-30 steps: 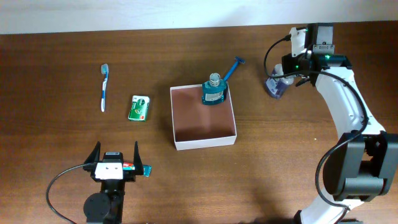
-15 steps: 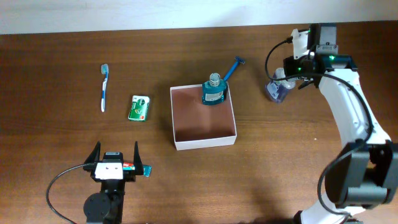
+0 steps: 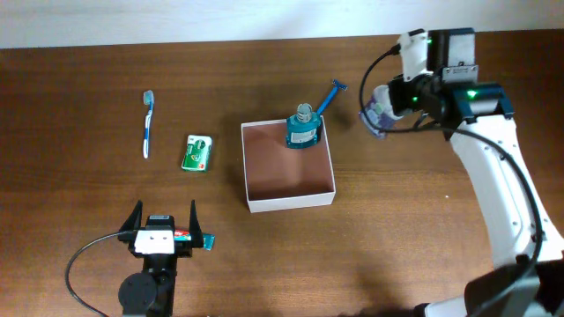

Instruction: Pack container

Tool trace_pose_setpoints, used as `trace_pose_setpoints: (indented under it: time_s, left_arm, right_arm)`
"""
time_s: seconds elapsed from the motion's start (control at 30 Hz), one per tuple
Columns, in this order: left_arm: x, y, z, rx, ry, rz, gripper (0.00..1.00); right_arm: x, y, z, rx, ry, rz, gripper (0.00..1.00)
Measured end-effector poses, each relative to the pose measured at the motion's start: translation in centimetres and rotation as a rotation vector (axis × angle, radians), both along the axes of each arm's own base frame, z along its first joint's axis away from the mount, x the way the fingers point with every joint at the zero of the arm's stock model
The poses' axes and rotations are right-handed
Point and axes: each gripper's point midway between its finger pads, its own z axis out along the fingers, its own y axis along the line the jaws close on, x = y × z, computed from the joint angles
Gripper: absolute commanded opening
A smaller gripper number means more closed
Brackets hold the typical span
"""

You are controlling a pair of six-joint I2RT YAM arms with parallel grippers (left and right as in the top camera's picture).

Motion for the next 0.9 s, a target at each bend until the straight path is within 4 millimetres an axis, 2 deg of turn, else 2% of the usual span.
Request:
trace_pose_setpoints:
  time_s: [0.43, 0.9]
  left_arm:
    - [0.0, 0.0, 0.0, 0.000, 0.001, 0.000, 0.99]
    - [0.0, 0.0, 0.0, 0.000, 0.001, 0.000, 0.99]
  right_arm:
    - [-4.6, 5.7, 5.7, 0.019, -0.105, 0.145, 0.16]
    - [-8.3, 12.5, 5.4, 0.035, -0.062, 0.318, 0.17]
